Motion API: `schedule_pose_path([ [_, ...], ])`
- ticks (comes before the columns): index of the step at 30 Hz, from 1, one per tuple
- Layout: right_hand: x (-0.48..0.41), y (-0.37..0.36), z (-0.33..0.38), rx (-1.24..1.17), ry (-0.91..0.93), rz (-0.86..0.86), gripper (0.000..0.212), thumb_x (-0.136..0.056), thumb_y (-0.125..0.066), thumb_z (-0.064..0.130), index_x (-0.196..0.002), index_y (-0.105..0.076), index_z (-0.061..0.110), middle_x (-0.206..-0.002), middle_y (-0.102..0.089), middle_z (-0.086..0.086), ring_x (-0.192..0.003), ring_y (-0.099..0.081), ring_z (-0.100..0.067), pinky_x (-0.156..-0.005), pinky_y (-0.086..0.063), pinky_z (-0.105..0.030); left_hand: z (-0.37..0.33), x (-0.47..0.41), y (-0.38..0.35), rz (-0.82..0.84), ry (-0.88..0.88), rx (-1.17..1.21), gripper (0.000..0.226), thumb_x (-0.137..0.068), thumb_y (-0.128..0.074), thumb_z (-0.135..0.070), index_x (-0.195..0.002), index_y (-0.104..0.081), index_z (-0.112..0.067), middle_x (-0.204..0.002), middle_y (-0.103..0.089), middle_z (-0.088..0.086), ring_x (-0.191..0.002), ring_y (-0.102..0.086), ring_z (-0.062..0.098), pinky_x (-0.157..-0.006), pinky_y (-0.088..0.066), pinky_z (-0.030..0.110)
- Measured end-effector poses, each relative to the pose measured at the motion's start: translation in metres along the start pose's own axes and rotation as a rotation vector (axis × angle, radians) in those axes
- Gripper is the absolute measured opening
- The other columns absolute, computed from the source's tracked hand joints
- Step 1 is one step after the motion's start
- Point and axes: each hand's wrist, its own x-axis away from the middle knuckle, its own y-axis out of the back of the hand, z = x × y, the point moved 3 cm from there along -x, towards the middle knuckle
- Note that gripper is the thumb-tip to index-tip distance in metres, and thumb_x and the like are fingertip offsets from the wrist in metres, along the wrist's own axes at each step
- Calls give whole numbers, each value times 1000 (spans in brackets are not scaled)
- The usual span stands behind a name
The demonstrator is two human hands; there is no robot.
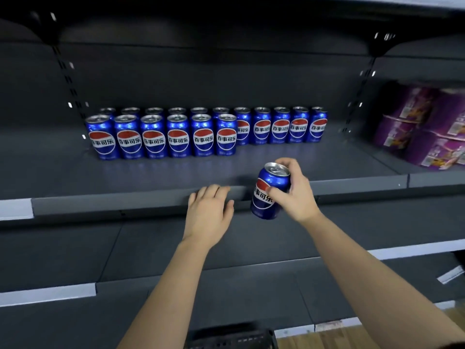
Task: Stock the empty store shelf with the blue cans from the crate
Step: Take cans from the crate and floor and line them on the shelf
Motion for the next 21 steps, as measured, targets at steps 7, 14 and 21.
schedule_pose_path([
  [7, -60, 36, 0, -97, 65, 21, 59, -57, -66, 39, -109, -43, 23, -94, -64, 13, -81, -63, -2, -71, -48, -19, -17, -51, -19, -42, 75, -46, 33, -91, -55, -29, -121, -61, -16, -115, -63, 2, -105, -56, 25, -89, -38, 40],
  [14, -107, 44, -22, -70, 72, 195, 58, -62, -69, 37, -112, -42, 24, -97, -66, 13, -86, -64, -4, -80, -53, -27, -35, -87, -41, -23, 128, -101, 33, -93, -52, -31, -121, -61, -17, -115, -64, 1, -108, -56, 24, -94, -34, 40],
  [21, -124, 35, -43, -148, 26, 309, 64, -65, -69, 36, -121, -41, 26, -108, -65, 7, -97, -65, -9, -88, -53, -31, -31, -95, -53, 15, 166, -139, 37, -95, -44, -38, -123, -59, -20, -120, -62, -2, -116, -52, 22, -99, -30, 38],
])
